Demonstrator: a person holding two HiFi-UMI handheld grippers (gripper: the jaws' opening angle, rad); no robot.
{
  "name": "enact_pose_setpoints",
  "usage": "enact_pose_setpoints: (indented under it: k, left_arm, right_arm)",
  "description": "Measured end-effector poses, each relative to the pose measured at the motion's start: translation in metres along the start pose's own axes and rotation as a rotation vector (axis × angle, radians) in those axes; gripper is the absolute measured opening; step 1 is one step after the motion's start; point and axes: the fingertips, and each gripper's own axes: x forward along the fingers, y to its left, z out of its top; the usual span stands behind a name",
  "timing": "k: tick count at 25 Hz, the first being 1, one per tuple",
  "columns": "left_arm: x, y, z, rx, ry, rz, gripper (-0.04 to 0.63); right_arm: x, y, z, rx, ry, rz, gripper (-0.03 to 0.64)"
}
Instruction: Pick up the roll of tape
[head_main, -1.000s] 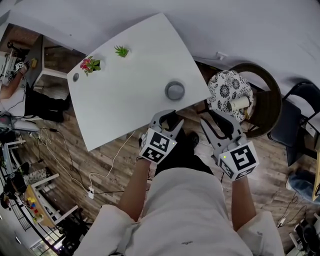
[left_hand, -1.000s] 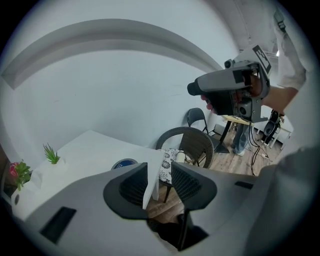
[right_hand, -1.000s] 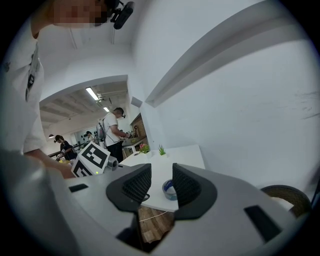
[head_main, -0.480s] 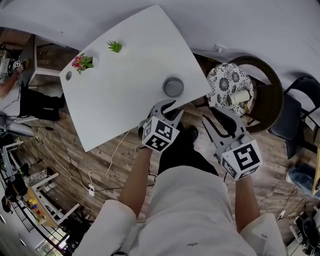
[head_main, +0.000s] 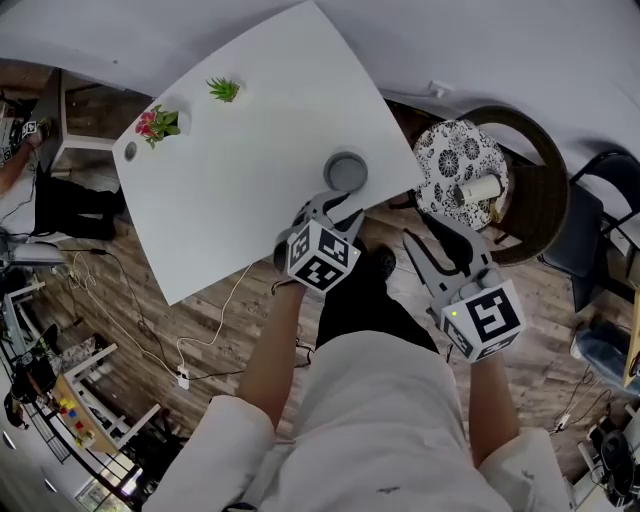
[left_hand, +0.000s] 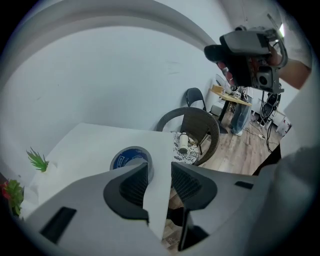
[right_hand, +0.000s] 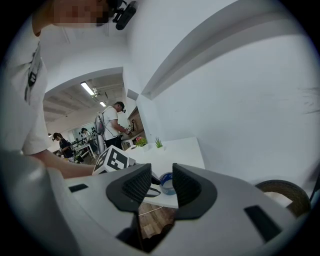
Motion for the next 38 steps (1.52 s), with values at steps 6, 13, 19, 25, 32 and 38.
enact_pose_setpoints:
  k: [6, 13, 19, 25, 32, 38]
  left_arm:
    - [0.012, 0.007, -0.006, 0.044, 0.039, -0.014, 0.153]
    - [0.025, 0.010, -0.011, 0.114, 0.092, -0.043, 0.153]
    - [0.037, 0.011, -0.013, 0.178, 0.143, -0.074, 0.152]
    - [0.047, 0.012, -0.014, 0.239, 0.184, -0.087, 0.152]
    - [0.058, 0.008, -0.013, 0.285, 0.216, -0.113, 0.124]
    - [0.061, 0.010, -0.016, 0.327, 0.229, -0.104, 0.110]
  right_arm:
    - [0.005, -0.003, 0.001, 0.014, 0.006, -0.018, 0.140]
    - [0.009, -0.008, 0.002, 0.028, 0.005, -0.037, 0.140]
    - [0.012, -0.015, 0.002, 0.048, 0.006, -0.053, 0.140]
    - [0.016, -0.021, 0.002, 0.064, 0.009, -0.067, 0.139]
    - [0.018, -0.024, 0.002, 0.077, 0.010, -0.076, 0.138]
    - [0.021, -0.023, 0.003, 0.082, 0.010, -0.079, 0.138]
